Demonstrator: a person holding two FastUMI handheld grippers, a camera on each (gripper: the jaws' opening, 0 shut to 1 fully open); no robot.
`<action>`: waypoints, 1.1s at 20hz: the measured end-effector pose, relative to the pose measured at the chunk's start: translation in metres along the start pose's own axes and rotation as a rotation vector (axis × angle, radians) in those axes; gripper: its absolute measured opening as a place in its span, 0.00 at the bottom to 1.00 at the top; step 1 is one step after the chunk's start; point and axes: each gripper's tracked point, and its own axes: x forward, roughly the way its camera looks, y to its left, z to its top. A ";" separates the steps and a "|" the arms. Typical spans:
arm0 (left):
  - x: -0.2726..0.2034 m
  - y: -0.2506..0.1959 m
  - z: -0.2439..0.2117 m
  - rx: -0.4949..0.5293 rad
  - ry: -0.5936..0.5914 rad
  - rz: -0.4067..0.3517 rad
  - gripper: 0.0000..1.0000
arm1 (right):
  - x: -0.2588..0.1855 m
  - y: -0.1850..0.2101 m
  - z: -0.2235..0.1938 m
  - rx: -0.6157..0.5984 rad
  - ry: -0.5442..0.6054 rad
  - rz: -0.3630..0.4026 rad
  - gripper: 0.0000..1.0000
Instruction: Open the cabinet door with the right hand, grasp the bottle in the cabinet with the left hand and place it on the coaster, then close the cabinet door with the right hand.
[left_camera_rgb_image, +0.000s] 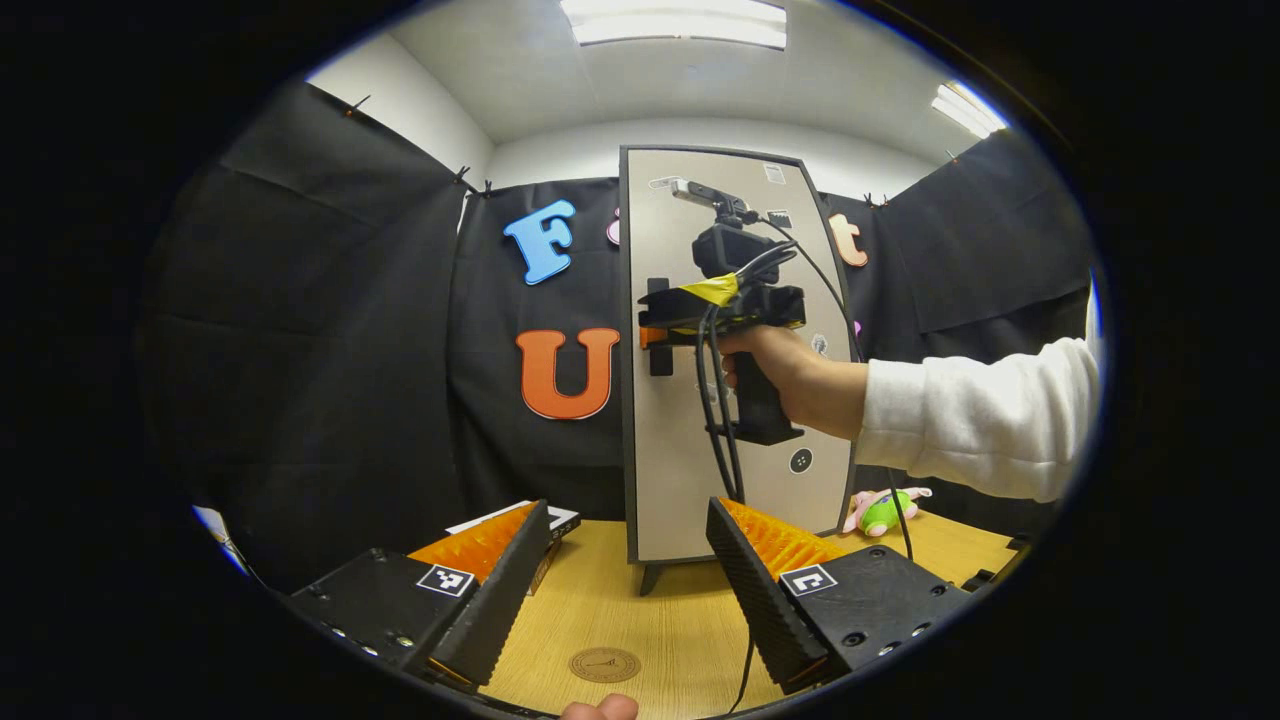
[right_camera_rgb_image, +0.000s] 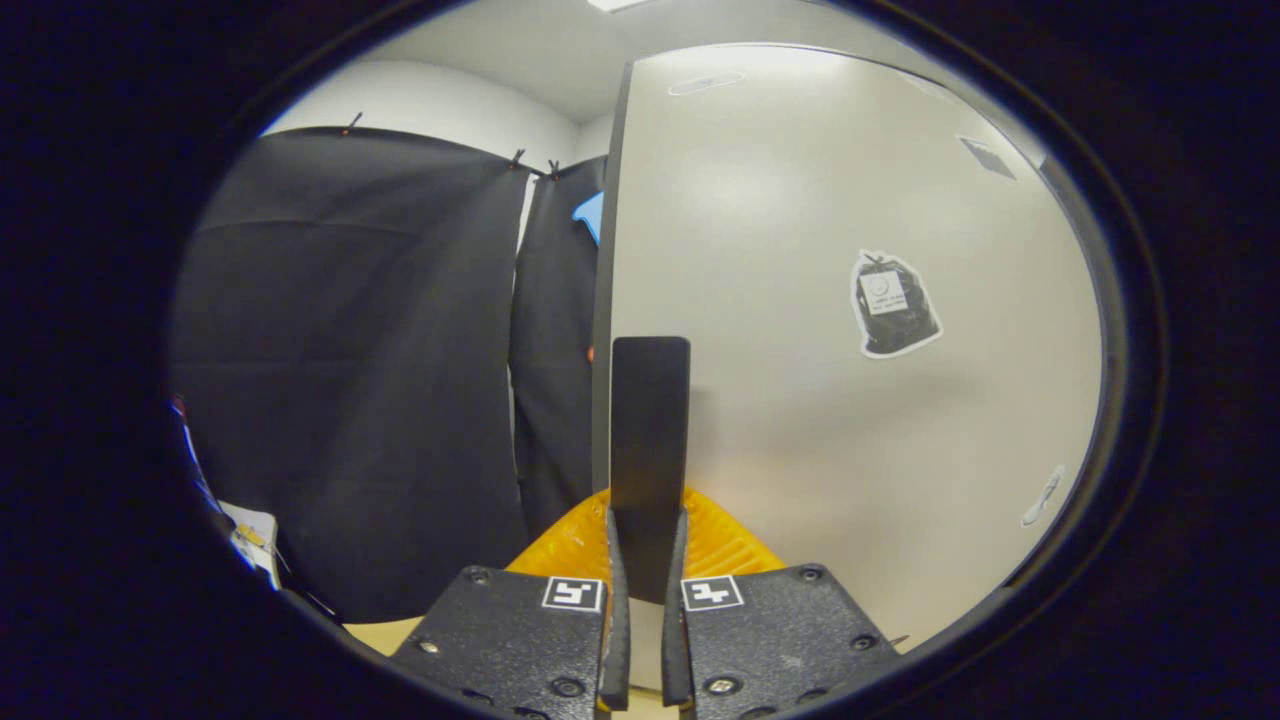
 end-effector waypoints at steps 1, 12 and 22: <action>-0.001 0.001 0.001 -0.001 -0.002 0.004 0.95 | -0.007 0.003 0.000 -0.007 0.008 0.010 0.16; -0.007 0.011 0.003 -0.014 -0.022 0.014 0.95 | -0.073 0.018 0.006 0.008 0.045 0.108 0.15; -0.009 0.005 0.009 -0.013 -0.037 -0.012 0.95 | -0.116 0.006 0.006 0.008 0.025 0.089 0.16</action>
